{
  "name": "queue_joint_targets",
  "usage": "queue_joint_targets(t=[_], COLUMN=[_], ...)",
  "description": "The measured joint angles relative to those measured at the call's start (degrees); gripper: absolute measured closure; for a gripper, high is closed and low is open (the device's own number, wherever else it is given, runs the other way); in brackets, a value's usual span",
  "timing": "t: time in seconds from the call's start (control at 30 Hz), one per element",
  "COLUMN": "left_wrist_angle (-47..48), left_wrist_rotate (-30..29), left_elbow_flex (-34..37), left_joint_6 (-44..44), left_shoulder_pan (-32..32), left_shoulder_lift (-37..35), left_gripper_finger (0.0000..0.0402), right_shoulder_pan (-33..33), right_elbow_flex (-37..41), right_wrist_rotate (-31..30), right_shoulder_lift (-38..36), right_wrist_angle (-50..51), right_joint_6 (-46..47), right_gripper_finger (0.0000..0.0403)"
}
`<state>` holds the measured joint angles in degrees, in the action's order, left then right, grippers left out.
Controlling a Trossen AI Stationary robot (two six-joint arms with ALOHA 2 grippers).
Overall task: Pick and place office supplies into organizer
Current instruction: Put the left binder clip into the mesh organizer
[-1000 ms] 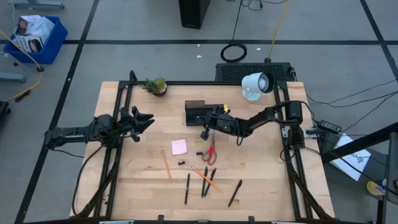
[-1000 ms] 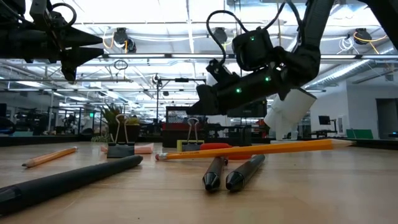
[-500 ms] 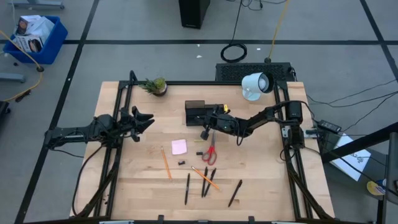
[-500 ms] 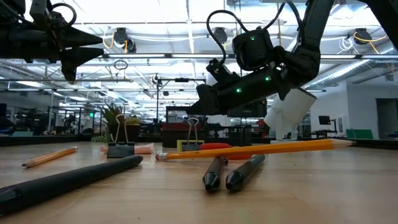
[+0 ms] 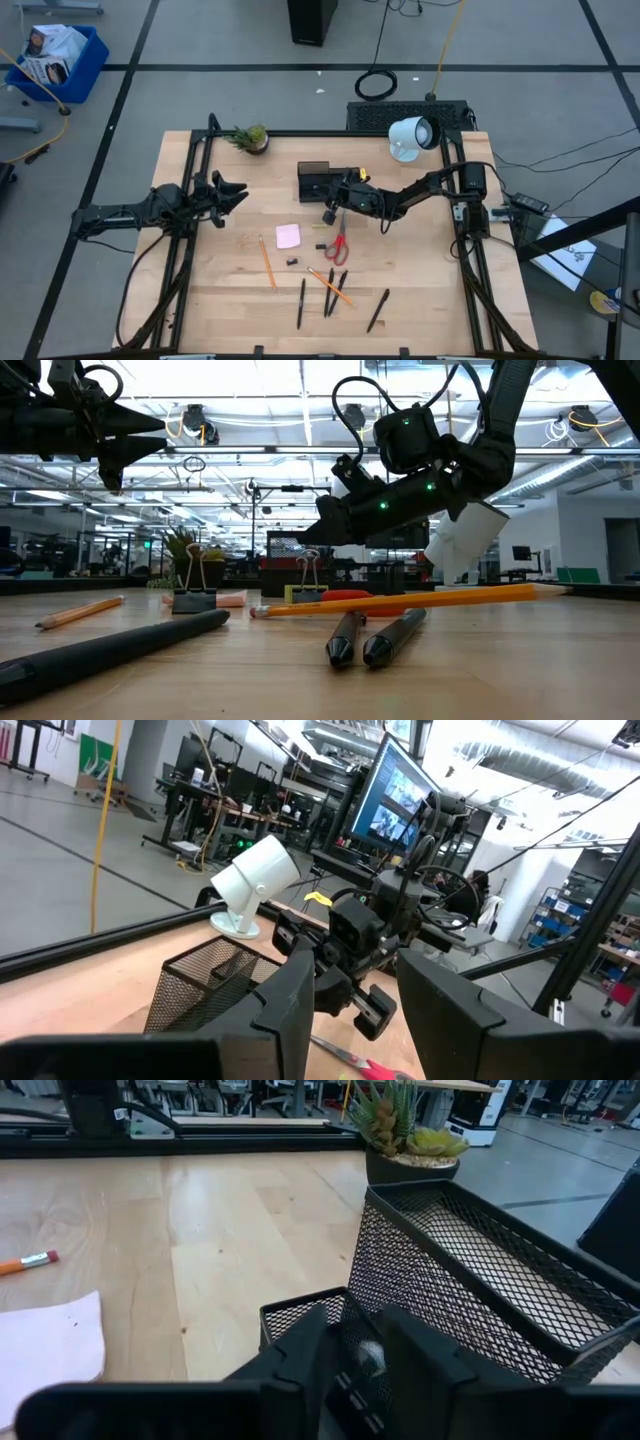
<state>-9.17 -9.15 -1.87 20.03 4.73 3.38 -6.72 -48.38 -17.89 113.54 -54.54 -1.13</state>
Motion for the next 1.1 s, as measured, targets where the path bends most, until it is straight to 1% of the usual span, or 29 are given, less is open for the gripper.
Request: queue_joint_targets(t=[0.27, 0.47, 0.63, 0.87, 0.93, 1.1], left_wrist_angle=[0.37, 0.79, 0.93, 1.70, 1.73, 1.73], left_wrist_rotate=[0.00, 0.00, -0.01, -0.02, -0.02, -0.02], left_elbow_flex=[0.00, 0.00, 0.00, 0.00, 0.00, 0.00], left_joint_6=[-0.03, -0.04, -0.07, -0.07, -0.09, -0.07], left_shoulder_pan=[0.01, 0.02, 0.01, 0.00, 0.01, 0.02], left_shoulder_lift=[-0.01, -0.02, -0.02, -0.02, -0.02, -0.02], left_gripper_finger=[0.0254, 0.0254, 0.0254, 0.0254, 0.0254, 0.0254], right_shoulder_pan=[0.21, 1.65, 3.40, 6.95, 8.44, 12.46], right_elbow_flex=[0.02, 0.02, 0.02, 0.02, 0.02, 0.04], right_wrist_rotate=[0.04, 0.51, 5.61, 10.56, 10.27, 4.99], right_shoulder_lift=[0.00, -1.16, -2.06, -2.45, -2.45, -2.45], right_wrist_angle=[0.96, 1.33, 1.69, 2.89, 5.21, 11.11], right_joint_6=[-0.45, -1.51, -1.27, 0.37, -0.02, -2.04], right_gripper_finger=[0.0308, 0.0304, 0.0301, 0.0300, 0.0299, 0.0286])
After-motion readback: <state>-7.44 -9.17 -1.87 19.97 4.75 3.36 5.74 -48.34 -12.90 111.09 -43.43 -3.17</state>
